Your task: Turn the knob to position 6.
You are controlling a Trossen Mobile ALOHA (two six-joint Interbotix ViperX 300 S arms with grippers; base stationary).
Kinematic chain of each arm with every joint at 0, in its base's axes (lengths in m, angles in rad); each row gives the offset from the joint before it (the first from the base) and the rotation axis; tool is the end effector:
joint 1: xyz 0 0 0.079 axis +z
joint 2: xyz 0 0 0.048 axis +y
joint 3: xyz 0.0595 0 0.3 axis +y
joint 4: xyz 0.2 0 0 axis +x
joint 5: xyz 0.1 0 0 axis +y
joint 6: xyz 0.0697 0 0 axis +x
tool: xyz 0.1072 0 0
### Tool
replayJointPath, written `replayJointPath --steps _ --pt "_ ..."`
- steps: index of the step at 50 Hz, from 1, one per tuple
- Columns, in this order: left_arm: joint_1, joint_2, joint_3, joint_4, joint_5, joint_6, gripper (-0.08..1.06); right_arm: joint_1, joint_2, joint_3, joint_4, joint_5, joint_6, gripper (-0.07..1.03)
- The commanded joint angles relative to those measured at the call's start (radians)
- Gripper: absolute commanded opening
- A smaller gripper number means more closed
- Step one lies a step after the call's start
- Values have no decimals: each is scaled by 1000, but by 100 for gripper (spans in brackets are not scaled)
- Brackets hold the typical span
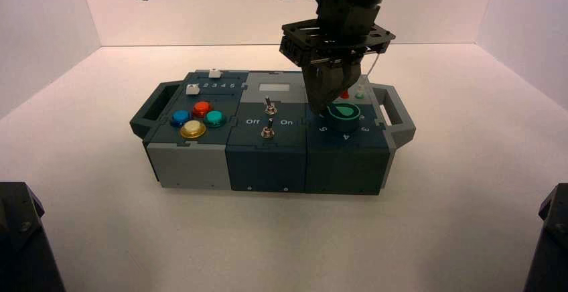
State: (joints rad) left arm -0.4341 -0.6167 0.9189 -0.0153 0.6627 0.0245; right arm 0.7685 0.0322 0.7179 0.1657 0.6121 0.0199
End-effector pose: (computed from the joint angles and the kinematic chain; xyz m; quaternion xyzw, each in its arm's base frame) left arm 0.2372 -0.1118 0.1715 0.1031 0.4523 -0.1977 0.8636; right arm 0.2229 0.2388 0.0484 -0.1515 0.6155 0.2788 0.7214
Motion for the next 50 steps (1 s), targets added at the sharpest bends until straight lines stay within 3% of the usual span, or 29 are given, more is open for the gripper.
replayJointPath --steps 1,26,38,50 --pt "-2 -5 -29 3 -3 6 -3 -3 -12 -26 0 -3 0 -2" --pt "2 -5 -26 6 -2 8 -3 14 -77 -20 21 31 6 -2" --pt "2 -5 -20 15 15 8 -3 15 -167 29 20 86 6 -2" --pt "2 -6 3 20 17 8 -3 9 -215 106 -6 74 6 -2"
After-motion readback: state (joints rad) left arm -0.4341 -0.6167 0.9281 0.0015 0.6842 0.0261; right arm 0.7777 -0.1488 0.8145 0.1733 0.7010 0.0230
